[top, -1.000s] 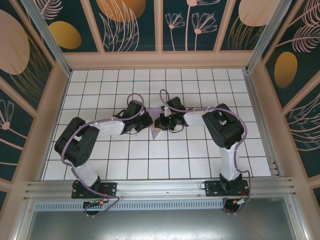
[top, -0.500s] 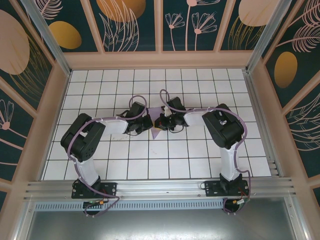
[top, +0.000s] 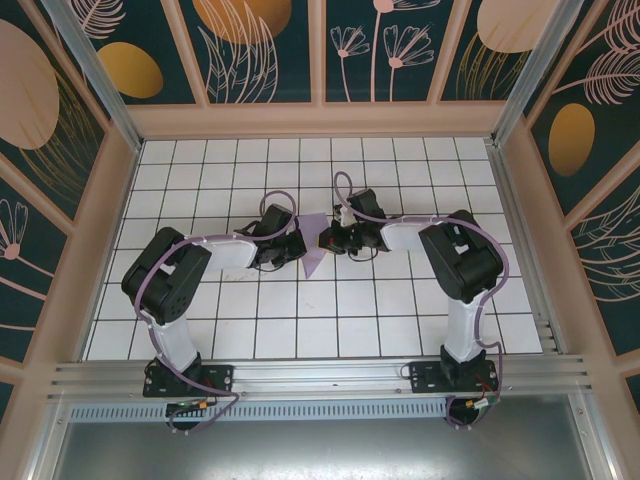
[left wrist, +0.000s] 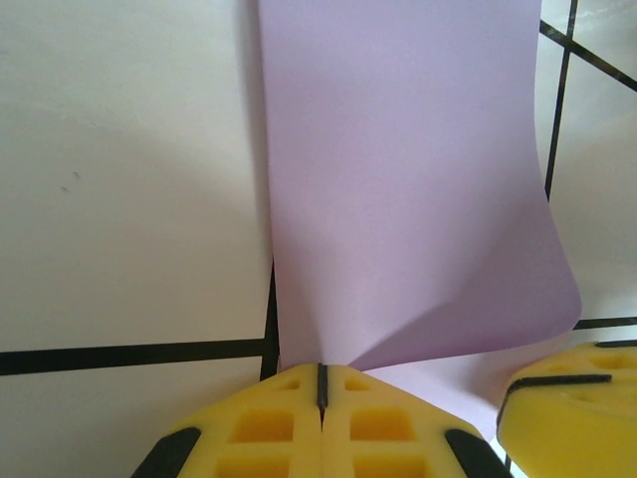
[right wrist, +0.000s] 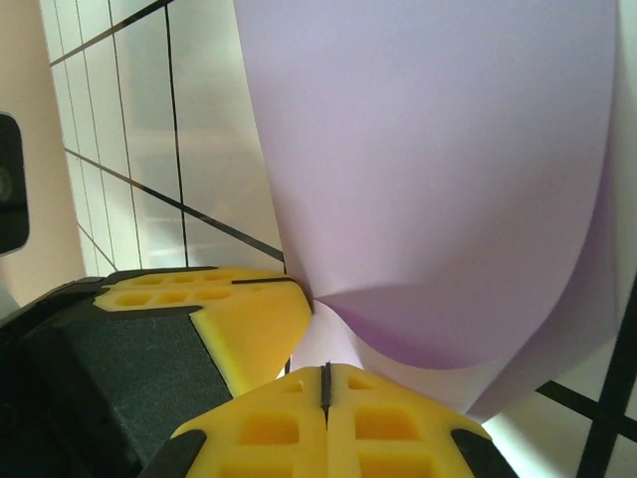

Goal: Fold a paper plane with a square sheet of paper (pick it up from the middle)
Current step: Third fold the triangle at the center of the table.

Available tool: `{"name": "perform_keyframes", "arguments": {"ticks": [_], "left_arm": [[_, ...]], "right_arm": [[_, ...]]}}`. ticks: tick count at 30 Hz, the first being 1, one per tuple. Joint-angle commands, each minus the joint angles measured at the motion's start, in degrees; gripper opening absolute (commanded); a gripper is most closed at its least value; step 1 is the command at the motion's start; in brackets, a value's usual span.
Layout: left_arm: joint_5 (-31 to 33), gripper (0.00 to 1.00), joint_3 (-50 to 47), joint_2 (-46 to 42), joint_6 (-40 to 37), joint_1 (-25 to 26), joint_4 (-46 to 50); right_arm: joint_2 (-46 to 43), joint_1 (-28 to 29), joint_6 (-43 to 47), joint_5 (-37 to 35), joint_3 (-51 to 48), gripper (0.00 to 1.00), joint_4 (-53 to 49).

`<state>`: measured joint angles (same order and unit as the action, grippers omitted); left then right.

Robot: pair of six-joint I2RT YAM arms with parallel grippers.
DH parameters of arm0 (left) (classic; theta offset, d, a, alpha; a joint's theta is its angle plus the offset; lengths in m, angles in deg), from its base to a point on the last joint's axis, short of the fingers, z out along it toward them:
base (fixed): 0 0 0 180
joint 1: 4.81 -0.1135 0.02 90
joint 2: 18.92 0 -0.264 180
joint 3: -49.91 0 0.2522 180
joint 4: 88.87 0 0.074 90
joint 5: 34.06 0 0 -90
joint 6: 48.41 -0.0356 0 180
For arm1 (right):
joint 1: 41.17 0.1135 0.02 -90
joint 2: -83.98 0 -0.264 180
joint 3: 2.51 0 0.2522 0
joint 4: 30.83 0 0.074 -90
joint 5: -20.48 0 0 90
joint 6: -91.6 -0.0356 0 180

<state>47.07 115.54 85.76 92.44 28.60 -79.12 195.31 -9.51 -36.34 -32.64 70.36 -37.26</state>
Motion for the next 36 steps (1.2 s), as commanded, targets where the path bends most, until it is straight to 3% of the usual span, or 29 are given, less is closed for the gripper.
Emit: {"name": "perform_keyframes", "arguments": {"ticks": [1, 18, 24, 30, 36], "left_arm": [[3.14, 0.0, -0.6, 1.82, -1.39, -0.03, 6.57], [1.52, 0.0, 3.53, -1.36, -2.54, 0.13, 6.92], [-0.83, 0.15, 0.05, -6.15, 2.63, 2.04, 2.27], [-3.43, 0.13, -4.63, -9.84, 8.74, 5.4, -4.91], [-2.27, 0.11, -4.94, -7.79, 10.62, 8.39, -4.52]], "right_arm": [[2.09, 0.16, 1.37, 1.18, 0.89, 0.0, -0.04], [5.15, 0.03, 0.49, -5.7, -0.32, 0.0, -4.68], [5.75, -0.01, -0.29, -7.32, -0.23, 0.0, -6.5], [6.37, 0.04, -1.07, -7.35, -0.27, 0.0, -6.67], [6.79, -0.01, -1.41, -7.09, -0.33, 0.0, -6.63]]}}
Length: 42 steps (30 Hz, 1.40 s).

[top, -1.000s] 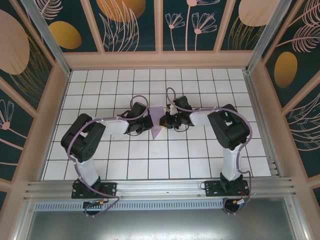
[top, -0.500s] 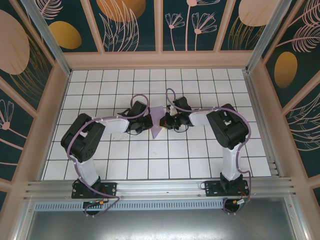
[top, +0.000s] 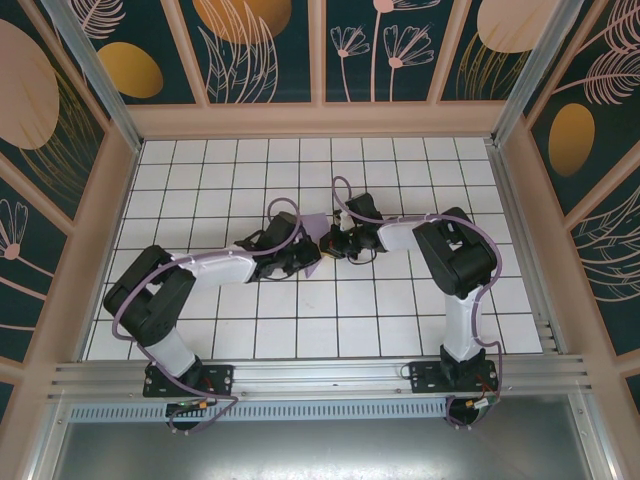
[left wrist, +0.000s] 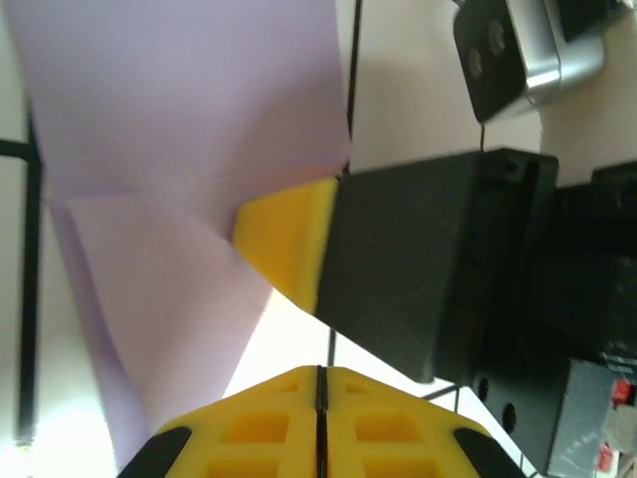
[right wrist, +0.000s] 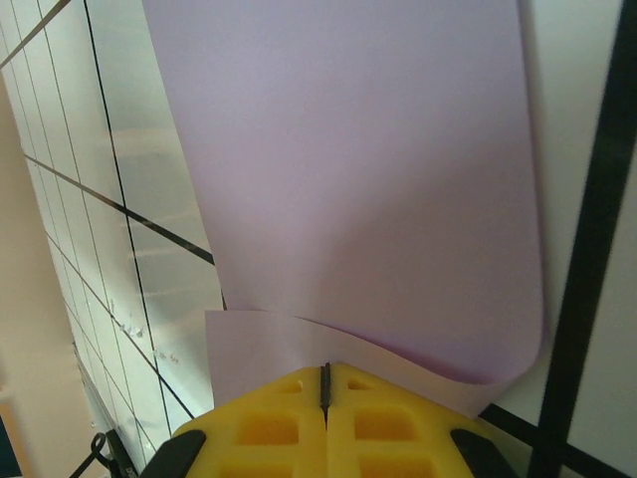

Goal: Fold a paper plane with a square sheet of paper (pick it up from the middle)
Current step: Third fold the triangle at the center of the table.

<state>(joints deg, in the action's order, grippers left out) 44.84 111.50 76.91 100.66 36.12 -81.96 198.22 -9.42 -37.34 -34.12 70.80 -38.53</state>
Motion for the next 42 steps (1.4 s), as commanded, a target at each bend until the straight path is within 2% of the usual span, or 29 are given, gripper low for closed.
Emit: {"name": "perform_keyframes", "arguments": {"ticks": [1, 10, 26, 42], "left_arm": [[0.18, 0.1, -1.01, 1.59, 2.62, 1.13, -1.49], [2.1, 0.09, -2.74, 4.16, 2.85, 1.71, -0.56], [2.63, 0.09, -3.95, -0.03, 1.78, 1.71, -5.15], [3.84, 0.06, -6.1, 2.03, 3.94, 1.71, -4.31]], "right_arm": [[3.9, -0.06, -0.43, -5.52, -0.82, 0.0, -5.24], [4.15, -0.1, -0.41, -5.43, -0.93, 0.0, -5.32], [4.35, -0.05, -0.13, -5.6, -1.1, 0.0, -5.57], [4.27, -0.03, 0.09, -5.45, -1.35, 0.0, -5.67]]}}
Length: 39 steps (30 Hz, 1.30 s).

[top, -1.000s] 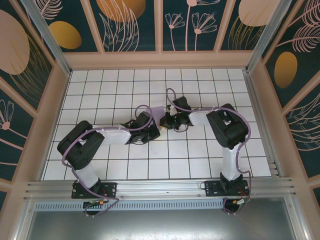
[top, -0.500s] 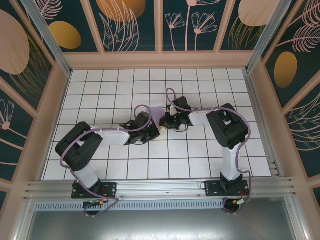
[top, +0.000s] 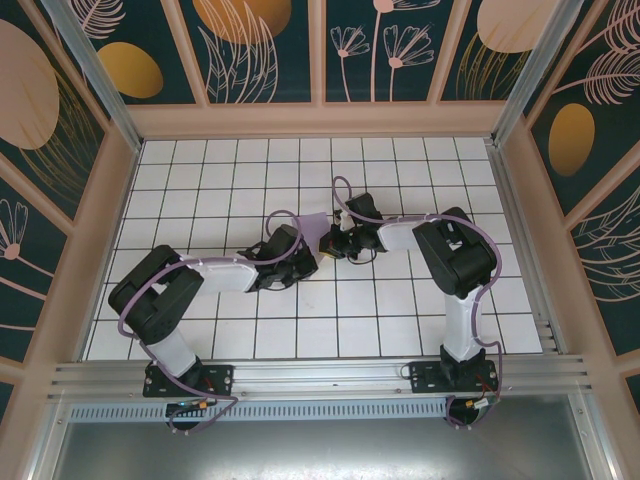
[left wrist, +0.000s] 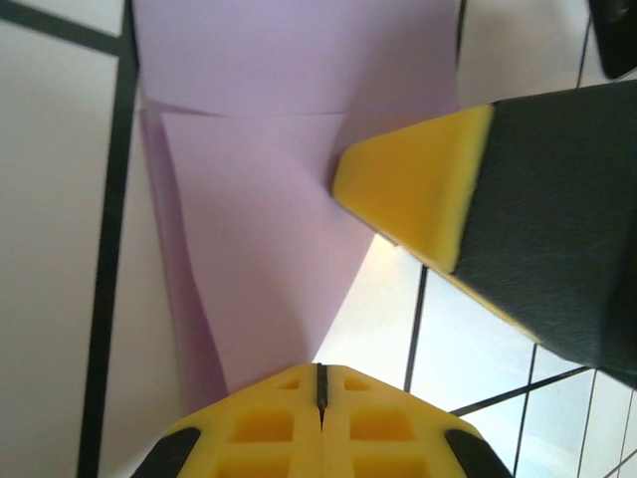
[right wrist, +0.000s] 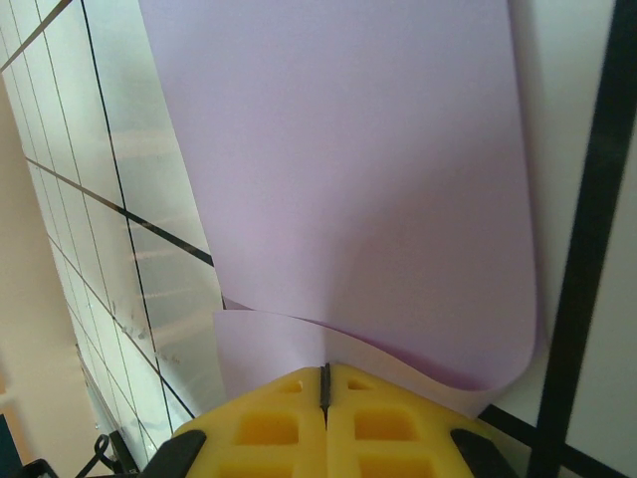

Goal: Fold a paper plane with a square sheet of paper (pick it up from the middle)
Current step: Third fold the triangle at the center of the table.

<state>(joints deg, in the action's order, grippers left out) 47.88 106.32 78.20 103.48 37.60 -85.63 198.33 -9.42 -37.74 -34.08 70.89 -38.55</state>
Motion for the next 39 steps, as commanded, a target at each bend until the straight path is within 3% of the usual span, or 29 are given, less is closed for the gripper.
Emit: {"name": "perform_keyframes", "arguments": {"ticks": [1, 12, 19, 30, 39], "left_arm": [[0.93, 0.06, -1.26, 0.76, 1.34, 0.22, -0.62], [1.36, 0.02, -5.57, 0.7, 3.45, 0.26, -0.55], [2.81, 0.0, -7.09, -0.28, 1.24, 0.27, 2.13], [3.12, 0.0, -7.93, -1.11, -1.04, 0.15, 3.86], [2.25, 0.0, -8.0, -0.75, -0.19, 0.13, 2.66]], "right_arm": [[4.02, -0.1, 0.51, -5.32, -1.51, 0.0, -5.39], [-0.3, -0.03, 3.78, -1.88, 0.79, 0.02, -3.28], [-7.55, 0.41, 8.83, -5.28, 0.28, 0.13, -4.69], [-5.64, 6.1, 12.59, -6.75, -0.51, 0.05, -6.12], [-1.94, 6.14, 14.38, -3.98, 1.0, 0.04, -8.29]]}}
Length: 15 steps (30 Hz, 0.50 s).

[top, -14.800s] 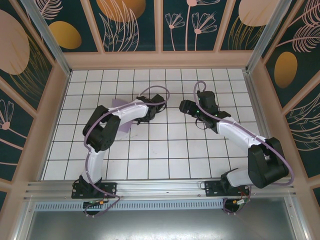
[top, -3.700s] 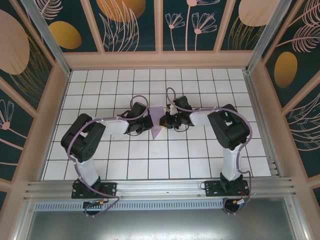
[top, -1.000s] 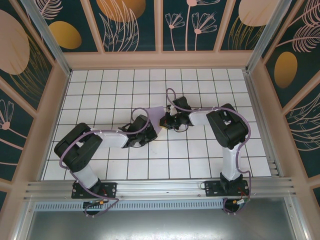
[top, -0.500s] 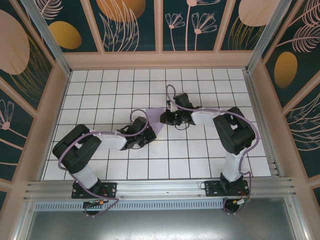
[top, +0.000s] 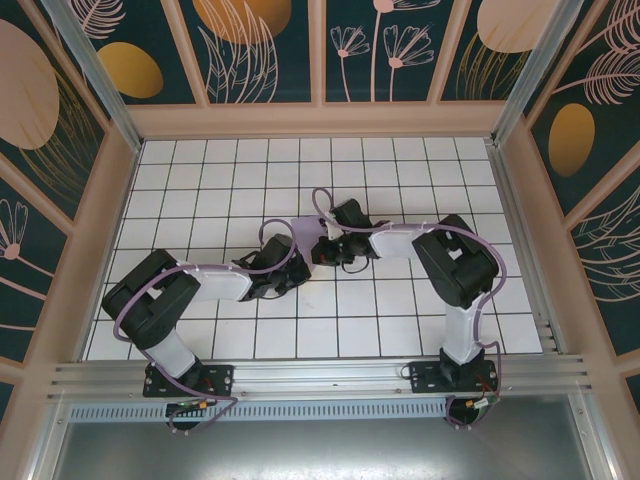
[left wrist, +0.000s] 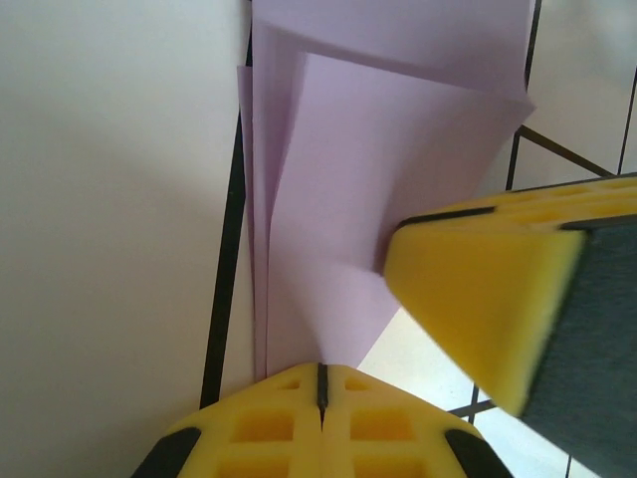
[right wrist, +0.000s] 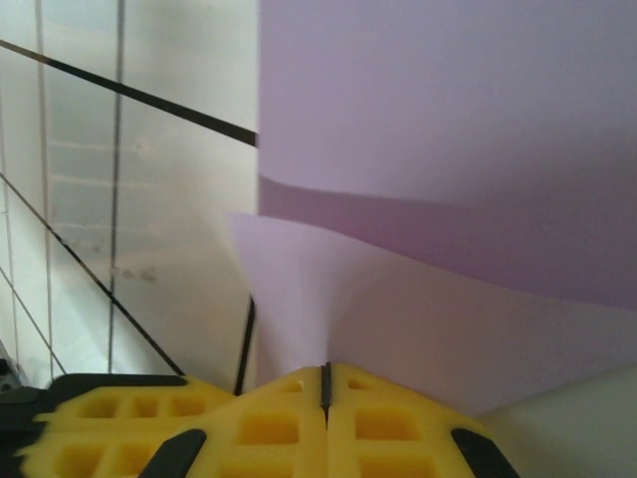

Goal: Fold a paper plane with a square sheet of paper (pick it up from the middle)
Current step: Third fold the triangle at the center of the table.

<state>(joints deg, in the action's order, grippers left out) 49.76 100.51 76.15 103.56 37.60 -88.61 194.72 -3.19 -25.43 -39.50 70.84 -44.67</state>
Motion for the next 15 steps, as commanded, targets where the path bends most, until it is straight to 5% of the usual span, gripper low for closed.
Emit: {"name": "perform_keyframes", "arguments": {"ticks": [1, 15], "left_arm": [[0.43, 0.0, -2.17, 1.26, -0.17, 0.2, 5.72], [-0.35, 0.0, -2.56, 1.72, -0.24, 0.21, 7.61]], "right_arm": [[2.05, -0.3, 2.4, 1.31, 1.22, 0.04, -2.38], [6.91, -10.65, 4.7, -2.85, 7.16, 0.03, -4.28]]}}
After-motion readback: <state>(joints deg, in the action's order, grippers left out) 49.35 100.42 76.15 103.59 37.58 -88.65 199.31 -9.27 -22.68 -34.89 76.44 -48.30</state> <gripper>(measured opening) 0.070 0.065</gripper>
